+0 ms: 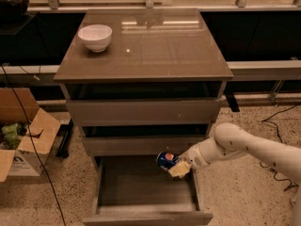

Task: Place pepsi can into bottom drawer

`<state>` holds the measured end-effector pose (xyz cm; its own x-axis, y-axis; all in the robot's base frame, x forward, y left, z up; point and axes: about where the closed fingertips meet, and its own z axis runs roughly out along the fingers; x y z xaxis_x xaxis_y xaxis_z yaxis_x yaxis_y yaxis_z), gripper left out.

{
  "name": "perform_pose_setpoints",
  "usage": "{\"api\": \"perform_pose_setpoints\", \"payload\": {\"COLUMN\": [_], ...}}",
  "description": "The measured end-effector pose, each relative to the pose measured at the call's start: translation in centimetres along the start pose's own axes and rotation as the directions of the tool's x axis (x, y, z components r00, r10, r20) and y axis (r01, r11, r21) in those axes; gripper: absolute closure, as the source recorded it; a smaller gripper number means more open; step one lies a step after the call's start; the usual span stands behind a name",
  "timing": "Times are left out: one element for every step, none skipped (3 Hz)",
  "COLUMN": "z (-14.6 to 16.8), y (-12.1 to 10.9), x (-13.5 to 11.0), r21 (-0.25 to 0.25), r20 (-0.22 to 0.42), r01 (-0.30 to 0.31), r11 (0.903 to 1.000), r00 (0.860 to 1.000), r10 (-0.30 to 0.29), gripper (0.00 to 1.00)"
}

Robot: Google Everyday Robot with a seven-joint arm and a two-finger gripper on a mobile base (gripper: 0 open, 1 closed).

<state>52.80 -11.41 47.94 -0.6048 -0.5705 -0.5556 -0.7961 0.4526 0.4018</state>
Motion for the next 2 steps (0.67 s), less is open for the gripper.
{"api": "perform_pose_setpoints", "payload": {"z": [3.3, 7.1], "y": [-2.8, -6.1], "x": [2.7, 6.0], "r21": [-0.002, -0.016], "r20": [-0.014, -0.050], "r01": [-0.048, -0.108], "r11": [0.9988, 0.9940], "r00": [0.999, 0.993], "r10": [0.048, 0.108], "gripper": [1.00, 1.00]}}
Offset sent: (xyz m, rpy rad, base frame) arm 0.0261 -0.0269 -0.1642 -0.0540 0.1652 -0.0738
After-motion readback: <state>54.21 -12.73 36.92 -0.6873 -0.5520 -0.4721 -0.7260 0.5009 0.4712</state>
